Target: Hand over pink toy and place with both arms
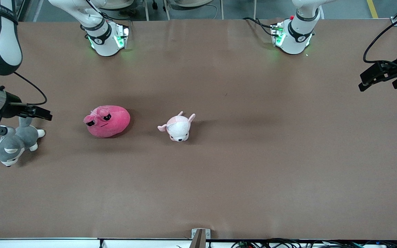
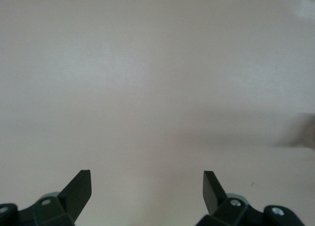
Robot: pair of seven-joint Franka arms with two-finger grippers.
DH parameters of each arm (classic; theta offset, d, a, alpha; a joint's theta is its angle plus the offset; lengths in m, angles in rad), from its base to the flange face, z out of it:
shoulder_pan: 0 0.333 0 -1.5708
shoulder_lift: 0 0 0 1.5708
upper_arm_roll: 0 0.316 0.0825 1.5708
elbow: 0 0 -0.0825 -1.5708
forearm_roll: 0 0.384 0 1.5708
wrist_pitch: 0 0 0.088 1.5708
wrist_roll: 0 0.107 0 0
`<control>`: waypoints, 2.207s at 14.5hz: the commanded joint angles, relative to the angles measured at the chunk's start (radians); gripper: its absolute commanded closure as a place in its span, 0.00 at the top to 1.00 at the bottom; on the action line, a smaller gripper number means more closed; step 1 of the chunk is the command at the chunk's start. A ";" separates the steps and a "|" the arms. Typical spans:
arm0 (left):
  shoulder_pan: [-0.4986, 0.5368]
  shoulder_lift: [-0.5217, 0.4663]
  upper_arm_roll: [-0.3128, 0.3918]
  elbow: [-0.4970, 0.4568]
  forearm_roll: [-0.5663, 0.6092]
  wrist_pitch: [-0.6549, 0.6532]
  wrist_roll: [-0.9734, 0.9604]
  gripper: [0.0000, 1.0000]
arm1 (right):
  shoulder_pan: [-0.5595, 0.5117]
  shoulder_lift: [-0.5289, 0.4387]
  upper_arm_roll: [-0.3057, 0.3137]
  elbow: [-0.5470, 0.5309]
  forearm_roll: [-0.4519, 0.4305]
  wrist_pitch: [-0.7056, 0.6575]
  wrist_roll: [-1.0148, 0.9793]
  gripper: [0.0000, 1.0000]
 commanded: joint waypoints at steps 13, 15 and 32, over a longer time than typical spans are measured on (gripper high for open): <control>-0.250 0.010 0.255 0.009 0.009 -0.006 0.000 1.00 | -0.012 -0.052 0.016 0.149 -0.022 -0.244 -0.055 1.00; -0.299 0.009 0.300 0.009 0.009 -0.006 0.000 1.00 | -0.009 -0.106 0.016 0.096 -0.022 -0.230 -0.055 1.00; -0.293 0.003 0.295 0.009 0.009 -0.006 0.002 1.00 | 0.007 -0.284 0.013 -0.003 -0.032 -0.218 -0.055 1.00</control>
